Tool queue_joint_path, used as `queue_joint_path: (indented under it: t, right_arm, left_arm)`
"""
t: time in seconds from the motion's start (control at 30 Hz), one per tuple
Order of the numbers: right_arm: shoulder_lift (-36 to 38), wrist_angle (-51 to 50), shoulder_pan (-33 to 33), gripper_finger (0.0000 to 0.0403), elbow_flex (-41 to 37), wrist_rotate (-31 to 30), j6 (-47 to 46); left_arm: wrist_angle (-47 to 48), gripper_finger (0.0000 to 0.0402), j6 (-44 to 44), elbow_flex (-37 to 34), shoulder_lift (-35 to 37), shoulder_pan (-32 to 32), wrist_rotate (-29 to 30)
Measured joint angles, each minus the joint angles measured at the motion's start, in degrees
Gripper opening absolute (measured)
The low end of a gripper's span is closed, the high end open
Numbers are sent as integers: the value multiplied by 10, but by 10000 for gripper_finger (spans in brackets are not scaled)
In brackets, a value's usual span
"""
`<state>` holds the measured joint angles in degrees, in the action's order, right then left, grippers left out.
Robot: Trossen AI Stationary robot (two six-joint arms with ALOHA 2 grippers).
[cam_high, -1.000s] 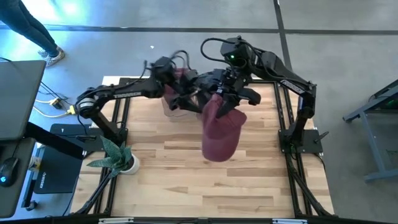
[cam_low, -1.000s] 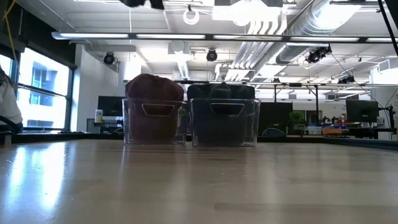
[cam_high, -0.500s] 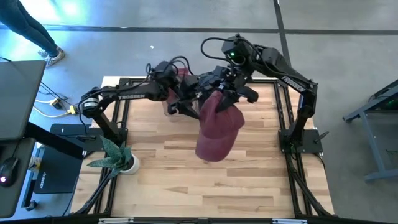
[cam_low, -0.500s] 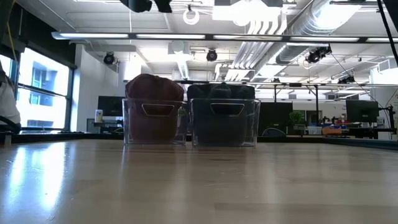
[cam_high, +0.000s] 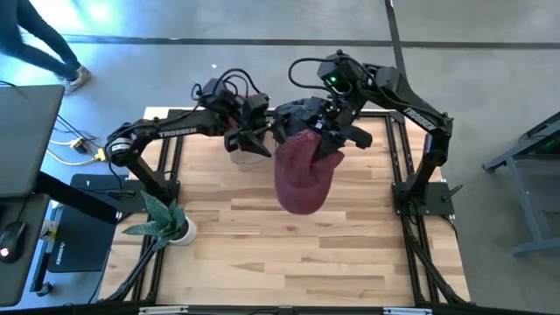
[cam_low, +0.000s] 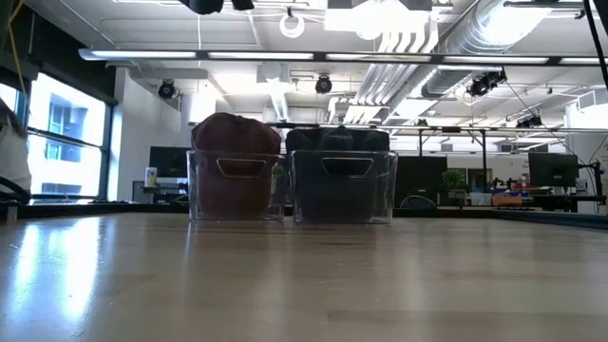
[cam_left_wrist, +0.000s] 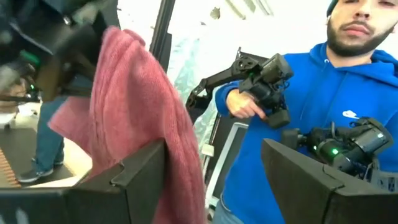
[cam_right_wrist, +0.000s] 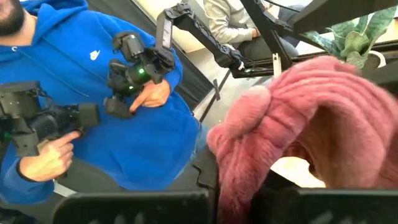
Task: Pick & Place hat
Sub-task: Put the red cap into the left bin
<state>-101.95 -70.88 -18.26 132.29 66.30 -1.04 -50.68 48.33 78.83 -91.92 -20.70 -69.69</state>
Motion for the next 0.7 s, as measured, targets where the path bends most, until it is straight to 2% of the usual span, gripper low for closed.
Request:
queue_joint_path:
  t: [0.37, 0.53, 0.7]
  right_arm:
    - [3, 34, 20, 1, 0, -4, 0]
    - [3, 77, 23, 1, 0, -4, -1]
    - [3, 88, 21, 2, 0, -9, -1]
  left_arm:
    - [73, 233, -28, 0, 2, -64, -14]
    - [129, 231, -83, 0, -6, -52, 8]
    - [132, 231, -83, -1, -34, -24, 5]
